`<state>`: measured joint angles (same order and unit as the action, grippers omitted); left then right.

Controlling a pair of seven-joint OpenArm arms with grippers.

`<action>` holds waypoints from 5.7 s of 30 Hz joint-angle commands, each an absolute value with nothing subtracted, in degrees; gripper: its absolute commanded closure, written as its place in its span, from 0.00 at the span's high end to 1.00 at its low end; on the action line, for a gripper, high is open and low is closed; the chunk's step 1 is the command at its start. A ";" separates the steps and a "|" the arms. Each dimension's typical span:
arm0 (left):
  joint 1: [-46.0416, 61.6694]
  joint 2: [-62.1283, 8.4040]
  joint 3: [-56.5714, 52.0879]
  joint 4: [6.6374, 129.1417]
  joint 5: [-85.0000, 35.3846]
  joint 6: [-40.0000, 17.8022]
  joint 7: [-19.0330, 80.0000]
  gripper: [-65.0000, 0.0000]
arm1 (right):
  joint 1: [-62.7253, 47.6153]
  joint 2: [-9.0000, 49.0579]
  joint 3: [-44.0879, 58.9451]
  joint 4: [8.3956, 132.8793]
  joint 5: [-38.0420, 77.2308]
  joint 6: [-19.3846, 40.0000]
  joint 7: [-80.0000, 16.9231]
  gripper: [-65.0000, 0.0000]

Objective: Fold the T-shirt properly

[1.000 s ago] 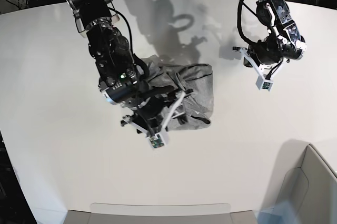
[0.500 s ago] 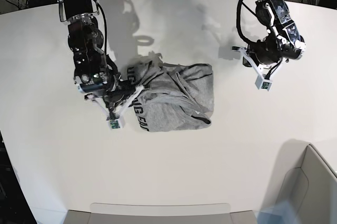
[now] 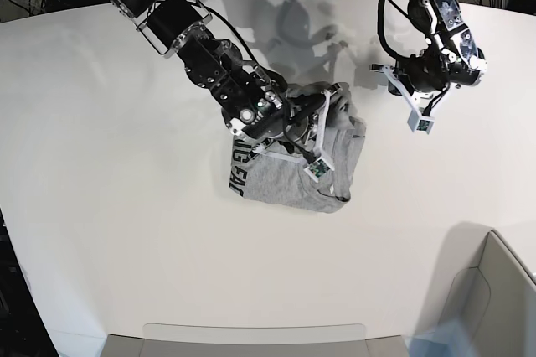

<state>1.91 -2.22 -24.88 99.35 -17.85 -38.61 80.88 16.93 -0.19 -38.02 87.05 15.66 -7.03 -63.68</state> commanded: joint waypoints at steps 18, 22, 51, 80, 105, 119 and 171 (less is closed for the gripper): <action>0.92 -2.24 -23.43 106.24 -18.68 -39.16 80.00 0.00 | 22.11 1.10 -20.35 87.16 15.34 -3.65 -53.41 0.00; 1.10 -2.15 -18.33 112.75 -18.68 -40.00 77.93 0.00 | 23.25 5.76 -20.26 86.37 15.52 -3.74 -53.41 0.00; -8.75 -6.81 -0.13 84.97 -18.24 -40.00 69.76 0.00 | 22.90 8.92 -32.22 67.82 15.34 -0.40 -53.32 0.00; -19.91 -3.30 -11.12 85.05 -18.59 -39.69 56.04 0.00 | -1.63 11.74 -9.36 107.82 15.43 -0.57 -53.41 0.00; -14.20 -2.95 -1.98 53.76 -18.51 -39.34 24.04 0.00 | -9.27 9.71 5.85 109.32 15.43 0.04 -53.41 0.00; -18.51 -15.52 -14.81 40.75 -18.51 -39.87 20.88 0.00 | -9.71 9.63 5.67 109.32 15.43 0.04 -53.41 0.00; 37.67 -6.46 -27.91 115.38 -18.51 -30.37 37.49 0.00 | -45.49 15.69 1.80 118.46 15.34 -0.40 -53.14 0.00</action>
